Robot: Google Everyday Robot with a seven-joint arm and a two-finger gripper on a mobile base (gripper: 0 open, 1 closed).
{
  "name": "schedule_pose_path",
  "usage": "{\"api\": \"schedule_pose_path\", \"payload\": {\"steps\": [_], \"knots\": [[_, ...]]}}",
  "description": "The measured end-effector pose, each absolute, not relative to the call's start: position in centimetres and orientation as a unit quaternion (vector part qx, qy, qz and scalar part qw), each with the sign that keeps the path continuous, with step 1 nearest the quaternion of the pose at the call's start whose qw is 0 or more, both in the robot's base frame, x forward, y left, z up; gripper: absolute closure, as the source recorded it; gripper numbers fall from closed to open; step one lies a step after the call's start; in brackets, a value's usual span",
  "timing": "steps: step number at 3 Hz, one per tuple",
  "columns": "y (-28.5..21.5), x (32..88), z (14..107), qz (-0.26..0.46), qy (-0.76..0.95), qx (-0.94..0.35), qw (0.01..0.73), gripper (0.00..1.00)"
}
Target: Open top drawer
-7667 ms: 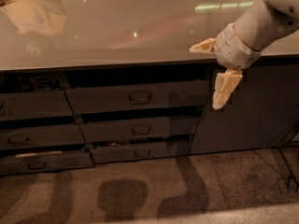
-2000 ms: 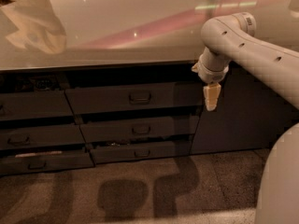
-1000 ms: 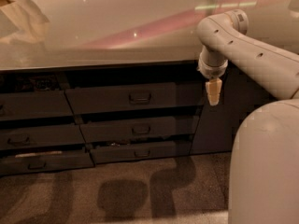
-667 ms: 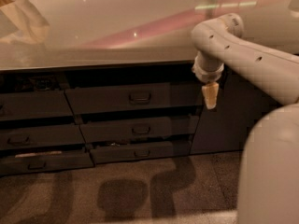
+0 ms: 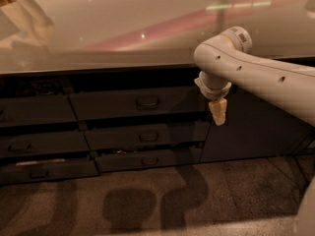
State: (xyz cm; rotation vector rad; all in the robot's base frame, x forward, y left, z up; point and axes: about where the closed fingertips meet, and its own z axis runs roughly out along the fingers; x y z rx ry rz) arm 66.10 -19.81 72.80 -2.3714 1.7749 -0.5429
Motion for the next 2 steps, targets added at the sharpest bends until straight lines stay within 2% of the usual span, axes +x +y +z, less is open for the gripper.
{"api": "schedule_pose_path", "payload": {"steps": [2], "knots": [[-19.98, 66.23, 72.62, -0.158, 0.583, -0.792, 0.085, 0.00]]}}
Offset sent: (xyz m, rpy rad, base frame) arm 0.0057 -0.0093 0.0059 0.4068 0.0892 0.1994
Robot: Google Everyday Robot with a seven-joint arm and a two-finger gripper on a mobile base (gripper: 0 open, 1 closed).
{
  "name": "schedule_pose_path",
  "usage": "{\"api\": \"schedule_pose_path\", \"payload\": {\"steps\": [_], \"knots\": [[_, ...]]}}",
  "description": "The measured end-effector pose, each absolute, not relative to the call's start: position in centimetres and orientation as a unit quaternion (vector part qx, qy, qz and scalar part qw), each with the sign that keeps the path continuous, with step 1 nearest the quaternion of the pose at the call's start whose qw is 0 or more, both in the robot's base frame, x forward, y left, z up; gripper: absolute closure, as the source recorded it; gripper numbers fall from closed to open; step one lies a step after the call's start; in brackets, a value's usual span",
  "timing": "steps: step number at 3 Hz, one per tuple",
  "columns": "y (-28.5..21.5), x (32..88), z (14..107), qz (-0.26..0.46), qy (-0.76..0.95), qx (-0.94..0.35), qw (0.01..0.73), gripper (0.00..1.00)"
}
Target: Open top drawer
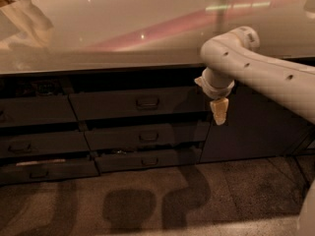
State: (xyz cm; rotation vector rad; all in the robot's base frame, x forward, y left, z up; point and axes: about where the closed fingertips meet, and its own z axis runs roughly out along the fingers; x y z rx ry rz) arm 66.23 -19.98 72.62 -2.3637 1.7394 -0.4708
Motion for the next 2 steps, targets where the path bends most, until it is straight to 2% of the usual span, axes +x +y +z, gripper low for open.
{"api": "schedule_pose_path", "payload": {"steps": [1, 2], "knots": [[-21.3, 66.9, 71.8, -0.090, 0.582, -0.793, 0.155, 0.00], [-21.1, 68.3, 74.3, -0.086, 0.569, -0.793, 0.200, 0.00]]}}
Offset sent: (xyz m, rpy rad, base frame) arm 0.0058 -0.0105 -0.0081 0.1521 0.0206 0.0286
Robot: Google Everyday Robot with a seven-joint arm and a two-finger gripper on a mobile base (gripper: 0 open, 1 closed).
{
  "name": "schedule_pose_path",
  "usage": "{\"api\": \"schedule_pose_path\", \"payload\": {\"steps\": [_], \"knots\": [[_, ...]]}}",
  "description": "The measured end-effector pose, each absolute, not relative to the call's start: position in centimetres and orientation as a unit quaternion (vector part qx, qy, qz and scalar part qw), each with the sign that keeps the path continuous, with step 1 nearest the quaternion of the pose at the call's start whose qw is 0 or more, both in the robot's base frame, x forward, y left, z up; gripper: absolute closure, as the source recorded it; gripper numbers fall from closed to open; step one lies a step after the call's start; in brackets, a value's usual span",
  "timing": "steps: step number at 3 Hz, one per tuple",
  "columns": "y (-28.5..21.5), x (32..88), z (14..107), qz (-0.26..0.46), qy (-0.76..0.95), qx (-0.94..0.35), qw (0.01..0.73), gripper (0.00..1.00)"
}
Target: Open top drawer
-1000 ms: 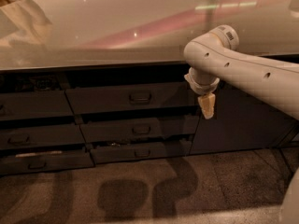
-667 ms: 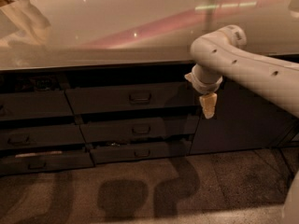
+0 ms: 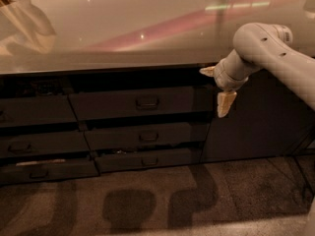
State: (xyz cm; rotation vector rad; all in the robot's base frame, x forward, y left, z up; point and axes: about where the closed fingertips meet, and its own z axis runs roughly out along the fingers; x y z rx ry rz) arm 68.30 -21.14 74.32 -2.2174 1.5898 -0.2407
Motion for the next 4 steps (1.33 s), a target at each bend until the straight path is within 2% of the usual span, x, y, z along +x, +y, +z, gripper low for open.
{"api": "schedule_pose_path", "payload": {"steps": [1, 2, 3, 4], "knots": [[-21.1, 68.3, 74.3, -0.086, 0.569, -0.793, 0.200, 0.00], [-22.0, 69.7, 73.3, -0.111, 0.594, -0.779, 0.164, 0.00], [-25.5, 72.4, 71.4, -0.127, 0.640, -0.748, 0.122, 0.00], [-25.5, 72.4, 71.4, -0.127, 0.640, -0.748, 0.122, 0.00]]}}
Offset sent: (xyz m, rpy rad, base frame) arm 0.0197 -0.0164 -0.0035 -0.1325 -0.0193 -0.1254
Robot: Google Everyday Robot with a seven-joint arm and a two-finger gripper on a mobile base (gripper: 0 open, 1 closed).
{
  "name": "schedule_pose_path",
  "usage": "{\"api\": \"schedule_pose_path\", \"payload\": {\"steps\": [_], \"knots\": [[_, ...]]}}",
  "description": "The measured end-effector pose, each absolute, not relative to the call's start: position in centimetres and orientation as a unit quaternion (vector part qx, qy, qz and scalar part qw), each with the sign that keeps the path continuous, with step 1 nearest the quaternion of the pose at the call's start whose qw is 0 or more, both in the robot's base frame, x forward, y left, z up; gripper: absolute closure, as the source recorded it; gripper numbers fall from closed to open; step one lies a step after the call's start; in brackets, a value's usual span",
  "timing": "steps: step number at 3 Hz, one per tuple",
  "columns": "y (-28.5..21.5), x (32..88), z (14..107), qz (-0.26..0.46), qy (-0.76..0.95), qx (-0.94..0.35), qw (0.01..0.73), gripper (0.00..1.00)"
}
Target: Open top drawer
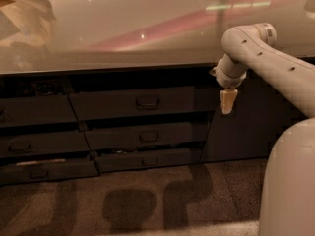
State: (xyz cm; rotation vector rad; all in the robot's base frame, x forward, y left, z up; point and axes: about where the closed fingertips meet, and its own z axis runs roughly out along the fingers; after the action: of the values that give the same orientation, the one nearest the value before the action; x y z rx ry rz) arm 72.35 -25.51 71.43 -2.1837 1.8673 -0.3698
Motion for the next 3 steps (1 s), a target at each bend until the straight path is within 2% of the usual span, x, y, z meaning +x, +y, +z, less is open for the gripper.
{"api": "schedule_pose_path", "payload": {"steps": [3], "knots": [[-27.3, 70.9, 67.3, -0.145, 0.671, -0.721, 0.089, 0.00]]}}
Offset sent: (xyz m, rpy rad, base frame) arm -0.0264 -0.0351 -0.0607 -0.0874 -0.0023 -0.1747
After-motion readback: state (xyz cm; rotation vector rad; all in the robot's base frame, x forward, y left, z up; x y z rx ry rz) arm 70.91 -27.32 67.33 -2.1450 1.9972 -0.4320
